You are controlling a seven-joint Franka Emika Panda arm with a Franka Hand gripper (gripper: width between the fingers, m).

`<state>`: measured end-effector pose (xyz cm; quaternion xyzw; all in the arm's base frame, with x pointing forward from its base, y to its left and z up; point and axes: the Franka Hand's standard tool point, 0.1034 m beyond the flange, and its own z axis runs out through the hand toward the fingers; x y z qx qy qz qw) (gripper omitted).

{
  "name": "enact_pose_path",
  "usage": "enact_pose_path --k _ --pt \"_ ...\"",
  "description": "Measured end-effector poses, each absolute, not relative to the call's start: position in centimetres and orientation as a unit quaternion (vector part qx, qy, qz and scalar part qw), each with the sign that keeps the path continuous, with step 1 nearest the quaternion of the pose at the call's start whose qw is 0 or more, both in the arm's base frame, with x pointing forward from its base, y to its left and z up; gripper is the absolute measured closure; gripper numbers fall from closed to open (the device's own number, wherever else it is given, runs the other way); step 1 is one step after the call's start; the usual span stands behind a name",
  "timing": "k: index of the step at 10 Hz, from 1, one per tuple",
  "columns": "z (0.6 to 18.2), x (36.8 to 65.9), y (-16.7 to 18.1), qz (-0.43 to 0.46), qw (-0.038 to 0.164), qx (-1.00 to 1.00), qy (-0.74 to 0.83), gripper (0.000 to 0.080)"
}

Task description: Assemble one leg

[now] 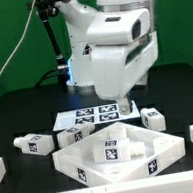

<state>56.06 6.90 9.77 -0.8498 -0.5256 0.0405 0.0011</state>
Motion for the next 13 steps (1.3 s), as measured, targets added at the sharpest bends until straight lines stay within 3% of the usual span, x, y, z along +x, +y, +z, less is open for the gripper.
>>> enact_pose_path --k 3,5,7,13 --pt "9.3 55.4 6.6 0.037 0.0 -0.878 -0.478 0.015" --pt "7.2 53.2 6.8 0.04 0.003 -0.907 -0.419 0.015" --pt "5.6 52.7 6.3 0.046 0.007 -0.908 -0.417 0.015" --pt "4.0 51.3 7.1 0.062 0.015 -0.904 -0.422 0.015"
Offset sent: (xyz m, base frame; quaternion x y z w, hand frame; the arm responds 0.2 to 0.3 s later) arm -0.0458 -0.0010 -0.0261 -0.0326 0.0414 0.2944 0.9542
